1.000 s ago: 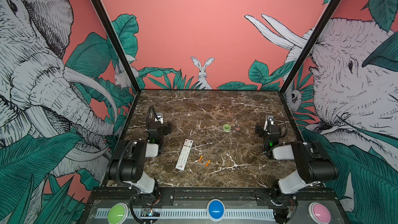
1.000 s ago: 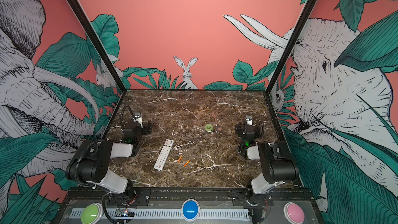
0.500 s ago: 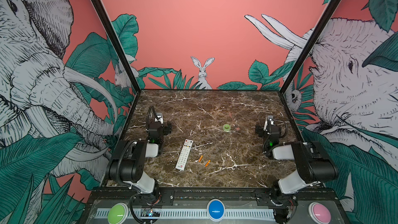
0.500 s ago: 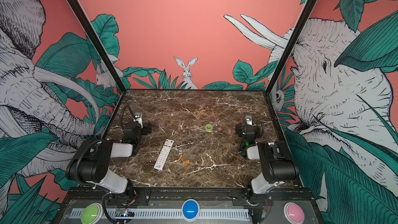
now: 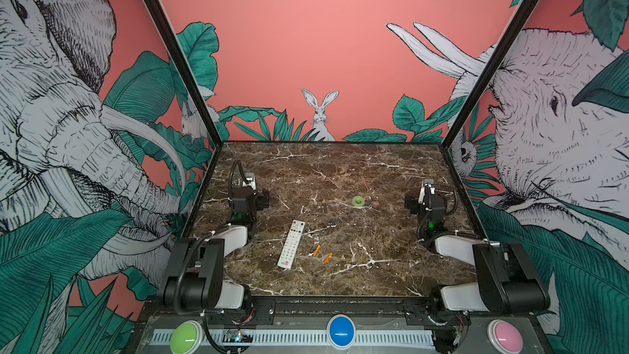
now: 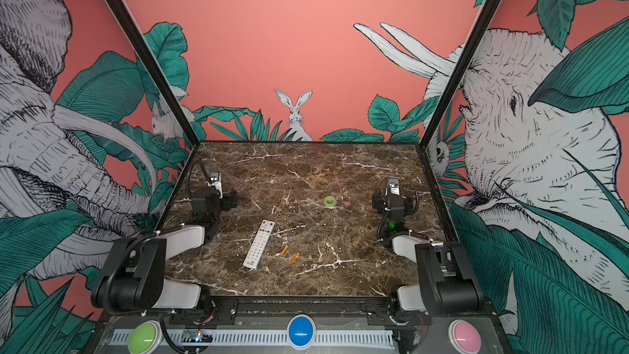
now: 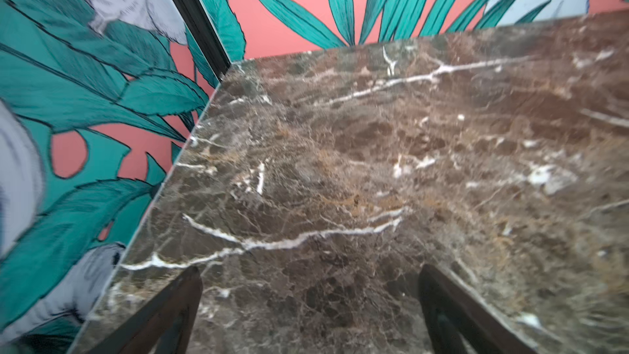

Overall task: Load the batteries into the remote control
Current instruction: 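Reach the left gripper down to the white remote while the right gripper moves toward it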

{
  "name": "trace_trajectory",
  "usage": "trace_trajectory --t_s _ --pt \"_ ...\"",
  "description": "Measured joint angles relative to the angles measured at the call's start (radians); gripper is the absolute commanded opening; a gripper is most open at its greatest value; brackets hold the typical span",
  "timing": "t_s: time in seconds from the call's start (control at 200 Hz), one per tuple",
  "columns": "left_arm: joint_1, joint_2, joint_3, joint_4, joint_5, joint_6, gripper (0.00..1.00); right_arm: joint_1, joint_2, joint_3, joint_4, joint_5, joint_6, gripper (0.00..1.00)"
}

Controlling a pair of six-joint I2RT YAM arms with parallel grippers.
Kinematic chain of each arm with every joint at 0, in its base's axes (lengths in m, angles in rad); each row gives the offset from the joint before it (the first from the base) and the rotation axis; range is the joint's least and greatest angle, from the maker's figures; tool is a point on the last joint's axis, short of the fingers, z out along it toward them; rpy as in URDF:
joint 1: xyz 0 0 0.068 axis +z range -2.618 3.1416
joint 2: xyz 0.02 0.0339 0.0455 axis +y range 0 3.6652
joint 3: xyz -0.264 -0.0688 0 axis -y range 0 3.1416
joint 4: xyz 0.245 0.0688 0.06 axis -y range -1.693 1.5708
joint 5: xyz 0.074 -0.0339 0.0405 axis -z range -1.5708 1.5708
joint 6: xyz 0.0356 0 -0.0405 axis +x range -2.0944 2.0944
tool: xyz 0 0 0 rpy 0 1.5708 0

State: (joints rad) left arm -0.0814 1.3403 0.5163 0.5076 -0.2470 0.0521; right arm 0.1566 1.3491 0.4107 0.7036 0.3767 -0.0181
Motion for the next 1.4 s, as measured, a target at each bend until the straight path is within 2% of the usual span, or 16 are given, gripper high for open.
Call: trace_trajectory --t_s 0.1,0.205,0.3,0.395,0.62,0.795,0.99,1.4 --pt "-0.002 -0.112 0.125 -0.254 -0.013 -0.099 1.00 0.097 -0.081 0.043 -0.096 0.078 -0.012 0.99" --pt "-0.016 -0.167 0.276 -0.496 -0.012 -0.201 0.99 0.177 -0.172 0.087 -0.220 0.124 0.014 0.99" --pt "-0.058 -0.211 0.320 -0.644 0.000 -0.255 1.00 0.216 -0.235 0.127 -0.332 0.127 0.060 0.99" --pt "-0.133 -0.234 0.333 -0.789 0.021 -0.289 0.99 0.261 -0.273 0.153 -0.446 0.097 0.108 0.99" --pt "-0.330 -0.228 0.360 -1.030 0.067 -0.356 1.00 0.377 -0.256 0.193 -0.662 -0.078 0.200 0.99" --pt "-0.481 -0.182 0.369 -1.107 0.061 -0.407 0.99 0.463 -0.220 0.199 -0.732 -0.208 0.229 0.99" --pt "-0.579 -0.064 0.365 -1.111 0.043 -0.465 0.99 0.537 -0.176 0.199 -0.739 -0.315 0.251 0.99" --pt "-0.612 0.134 0.364 -1.095 0.016 -0.509 0.97 0.657 -0.101 0.196 -0.682 -0.415 0.235 0.99"
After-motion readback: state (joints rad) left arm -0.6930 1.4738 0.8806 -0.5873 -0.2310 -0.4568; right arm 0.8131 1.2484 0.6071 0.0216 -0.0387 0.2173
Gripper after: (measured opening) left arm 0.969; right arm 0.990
